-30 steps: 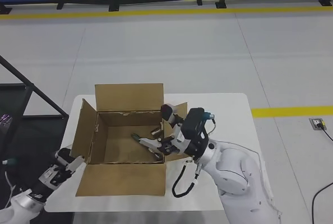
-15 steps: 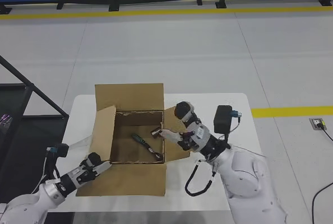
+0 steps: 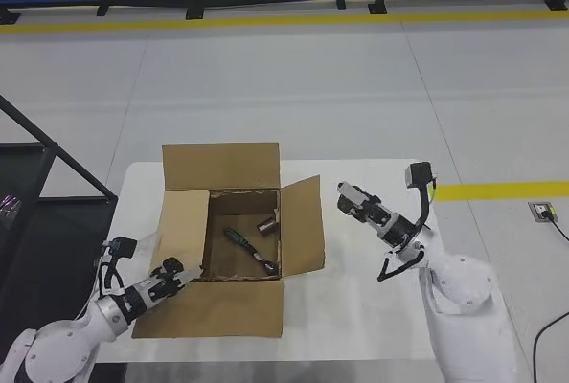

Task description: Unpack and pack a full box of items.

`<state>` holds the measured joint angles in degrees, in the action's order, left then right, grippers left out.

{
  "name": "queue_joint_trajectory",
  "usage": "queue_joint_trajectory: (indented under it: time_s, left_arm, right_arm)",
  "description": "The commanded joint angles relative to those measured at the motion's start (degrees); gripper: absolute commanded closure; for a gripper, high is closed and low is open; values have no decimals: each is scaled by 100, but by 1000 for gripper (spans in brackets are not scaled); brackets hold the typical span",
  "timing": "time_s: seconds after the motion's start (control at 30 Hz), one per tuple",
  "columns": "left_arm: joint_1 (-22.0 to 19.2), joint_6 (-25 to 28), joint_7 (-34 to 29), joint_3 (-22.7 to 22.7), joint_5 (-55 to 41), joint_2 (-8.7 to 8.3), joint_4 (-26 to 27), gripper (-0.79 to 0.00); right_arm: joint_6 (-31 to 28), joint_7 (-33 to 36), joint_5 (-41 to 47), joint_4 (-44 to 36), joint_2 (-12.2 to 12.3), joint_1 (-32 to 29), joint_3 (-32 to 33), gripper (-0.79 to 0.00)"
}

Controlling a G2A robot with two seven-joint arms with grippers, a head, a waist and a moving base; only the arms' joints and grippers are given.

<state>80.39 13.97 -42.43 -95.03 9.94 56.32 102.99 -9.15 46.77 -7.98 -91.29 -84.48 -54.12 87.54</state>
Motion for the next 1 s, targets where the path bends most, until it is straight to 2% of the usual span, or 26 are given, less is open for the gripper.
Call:
queue_joint_trajectory:
  time_s: [0.0,0.2,0.33,0.57,0.7,0.97]
  left_arm:
    - [-28,-23,2,34,4,-1,-16,-785]
    - [-100,-228,9,62,-256,4,-113,-785]
    - [-185,-547,-125,61,-494,0,-182,-785]
    - [-274,-776,-73,93,-541,-2,-250,-785]
    - [-339,-1063,-49,108,-605,-2,-269,-785]
    - [-329,-1212,168,-85,-1122,9,-394,-785]
  right_arm:
    - [212,297,39,278,26,166,-73,-785]
    - [202,697,268,1032,49,619,-415,-785]
    - [-127,960,725,1334,45,853,-610,-785]
    - [-599,1443,1261,1572,9,1253,-1167,-785]
    - [-729,1350,1303,1854,-46,1562,-1563,-785]
    - [-901,1111,1459,2710,-190,2111,-2254,-785]
